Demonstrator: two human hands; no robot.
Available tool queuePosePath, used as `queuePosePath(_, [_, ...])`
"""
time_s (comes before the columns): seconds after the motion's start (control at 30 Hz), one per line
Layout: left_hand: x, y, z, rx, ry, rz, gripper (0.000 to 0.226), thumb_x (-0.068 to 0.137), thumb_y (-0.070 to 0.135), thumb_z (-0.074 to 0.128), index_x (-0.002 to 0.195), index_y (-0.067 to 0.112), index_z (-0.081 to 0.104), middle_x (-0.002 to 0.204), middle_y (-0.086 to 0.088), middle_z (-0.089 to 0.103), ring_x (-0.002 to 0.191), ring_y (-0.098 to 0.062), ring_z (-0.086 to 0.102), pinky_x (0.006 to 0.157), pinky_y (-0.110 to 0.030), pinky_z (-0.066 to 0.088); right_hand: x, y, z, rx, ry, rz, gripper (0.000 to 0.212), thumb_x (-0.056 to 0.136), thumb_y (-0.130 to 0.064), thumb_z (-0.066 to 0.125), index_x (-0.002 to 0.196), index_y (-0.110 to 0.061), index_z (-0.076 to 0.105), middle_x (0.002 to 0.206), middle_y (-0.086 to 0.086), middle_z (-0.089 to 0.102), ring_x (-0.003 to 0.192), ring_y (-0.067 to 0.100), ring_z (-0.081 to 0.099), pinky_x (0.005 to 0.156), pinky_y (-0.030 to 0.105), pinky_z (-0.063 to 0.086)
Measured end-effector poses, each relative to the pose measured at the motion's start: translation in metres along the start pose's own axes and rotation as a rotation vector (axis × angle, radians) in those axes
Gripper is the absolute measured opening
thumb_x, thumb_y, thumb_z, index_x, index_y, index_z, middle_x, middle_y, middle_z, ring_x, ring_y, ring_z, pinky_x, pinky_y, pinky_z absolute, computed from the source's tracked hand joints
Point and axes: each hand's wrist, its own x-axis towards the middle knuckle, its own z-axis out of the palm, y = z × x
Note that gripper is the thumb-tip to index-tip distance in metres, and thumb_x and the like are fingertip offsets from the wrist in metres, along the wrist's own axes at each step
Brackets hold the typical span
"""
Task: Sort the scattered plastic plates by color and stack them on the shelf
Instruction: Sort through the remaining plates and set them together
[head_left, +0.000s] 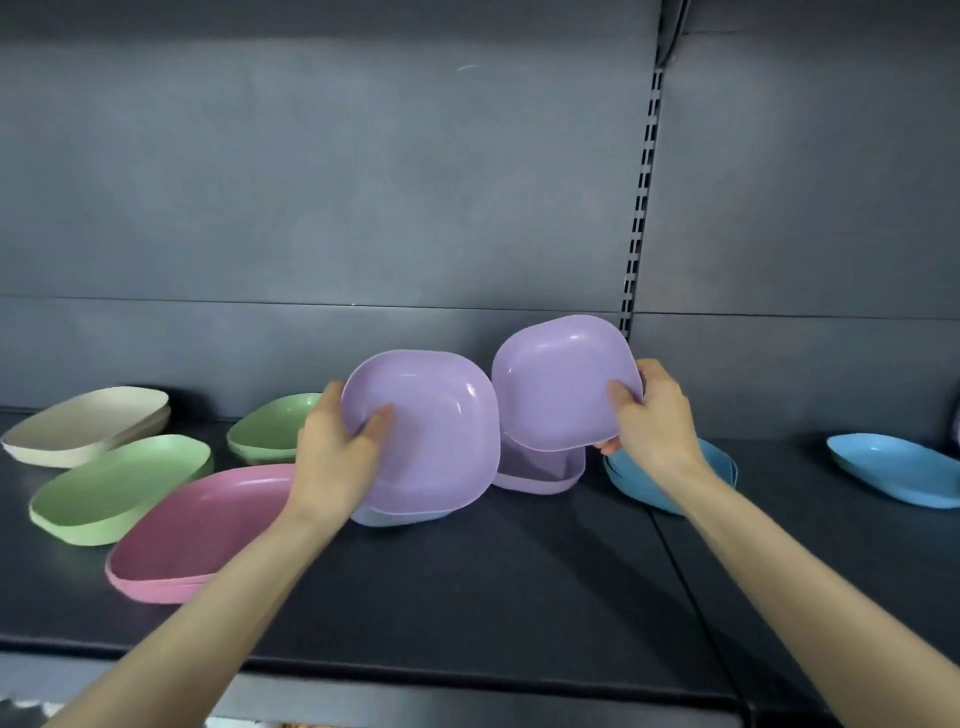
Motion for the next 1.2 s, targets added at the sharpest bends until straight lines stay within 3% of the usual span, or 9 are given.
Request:
queuePosePath(0.23, [0.039, -0.015, 0.037, -0.029, -0.072, -0.036, 0.014, 0.088, 0.006, 0.057, 0.101, 0.01, 0.053, 0.082, 0.005, 0.057, 0.082, -0.024, 0.055, 0.063, -0.025, 0.043, 0.024, 0.027, 0.02, -0.166, -0.074, 0.081, 0.012, 0.095, -0.005, 0.035, 0.106, -0.009, 0.039, 0.1, 0.022, 0.059, 0.062, 0.032, 0.059, 0.037, 0.014, 0.041])
queuePosePath(0.3, [0.045, -0.02, 0.047, -0.012, -0.093, -0.037, 0.015, 0.088, 0.004, 0.056, 0.102, 0.008, 0.053, 0.082, 0.007, 0.055, 0.083, -0.024, 0.054, 0.062, -0.022, 0.042, 0.028, 0.035, 0.028, -0.246, -0.077, 0.079, 0.016, 0.092, -0.004, 0.037, 0.107, -0.009, 0.04, 0.098, 0.019, 0.059, 0.075, 0.037, 0.06, 0.055, 0.032, 0.054])
queuePosePath(0.4, [0.05, -0.025, 0.056, -0.002, -0.093, -0.027, 0.016, 0.088, 0.003, 0.055, 0.103, 0.007, 0.052, 0.081, 0.009, 0.055, 0.083, -0.024, 0.054, 0.062, -0.02, 0.041, 0.032, 0.043, 0.037, -0.422, -0.068, 0.067, 0.018, 0.09, -0.005, 0.04, 0.108, -0.009, 0.042, 0.089, 0.015, 0.06, 0.084, 0.038, 0.055, 0.074, 0.043, 0.048])
queuePosePath(0.6, [0.051, -0.03, 0.057, -0.005, -0.109, 0.015, 0.019, 0.089, 0.004, 0.055, 0.107, 0.009, 0.051, 0.088, 0.001, 0.057, 0.085, -0.027, 0.054, 0.072, -0.031, 0.039, 0.028, 0.049, 0.043, -0.617, -0.059, 0.034, 0.016, 0.088, -0.009, 0.044, 0.104, -0.007, 0.044, 0.087, 0.015, 0.053, 0.079, 0.033, 0.043, 0.064, 0.035, 0.033])
queuePosePath(0.7, [0.05, -0.035, 0.054, 0.001, -0.108, 0.007, 0.021, 0.088, 0.005, 0.056, 0.108, 0.01, 0.051, 0.09, -0.002, 0.058, 0.086, -0.028, 0.054, 0.073, -0.032, 0.039, 0.026, 0.048, 0.045, -0.678, -0.071, -0.001, 0.013, 0.086, -0.013, 0.047, 0.094, -0.004, 0.051, 0.087, 0.016, 0.058, 0.088, 0.034, 0.049, 0.062, 0.033, 0.034])
queuePosePath(0.83, [0.051, -0.037, 0.052, -0.009, -0.079, -0.027, 0.021, 0.088, 0.004, 0.056, 0.109, 0.008, 0.052, 0.082, 0.005, 0.056, 0.084, -0.027, 0.053, 0.072, -0.03, 0.037, 0.023, 0.044, 0.048, -0.698, -0.1, -0.021, 0.013, 0.084, -0.021, 0.052, 0.078, -0.009, 0.049, 0.078, 0.007, 0.052, 0.086, 0.028, 0.044, 0.063, 0.03, 0.032])
queuePosePath(0.97, [0.047, -0.035, 0.052, -0.021, -0.072, -0.014, 0.017, 0.088, 0.004, 0.056, 0.103, 0.012, 0.05, 0.08, 0.009, 0.055, 0.076, -0.022, 0.053, 0.064, -0.029, 0.038, 0.019, 0.044, 0.043, -0.786, -0.188, -0.016, 0.022, 0.08, -0.033, 0.06, 0.074, -0.014, 0.051, 0.088, 0.003, 0.053, 0.101, 0.026, 0.045, 0.07, 0.029, 0.034])
queuePosePath(1.07, [0.044, -0.038, 0.055, -0.028, -0.08, -0.019, 0.013, 0.089, 0.006, 0.056, 0.098, 0.011, 0.05, 0.081, 0.006, 0.057, 0.073, -0.009, 0.054, 0.059, -0.02, 0.039, 0.019, 0.046, 0.036, -0.78, -0.248, -0.01, 0.03, 0.076, -0.042, 0.066, 0.08, -0.012, 0.063, 0.098, 0.003, 0.054, 0.103, 0.024, 0.043, 0.079, 0.028, 0.039])
queuePosePath(1.2, [0.042, -0.035, 0.06, -0.057, -0.097, -0.029, 0.012, 0.088, 0.006, 0.057, 0.097, 0.012, 0.051, 0.082, 0.006, 0.058, 0.074, -0.006, 0.054, 0.058, -0.019, 0.038, 0.021, 0.046, 0.028, -0.699, -0.152, -0.063, 0.048, 0.08, -0.051, 0.063, 0.111, -0.014, 0.064, 0.117, -0.001, 0.052, 0.112, 0.02, 0.042, 0.092, 0.025, 0.036])
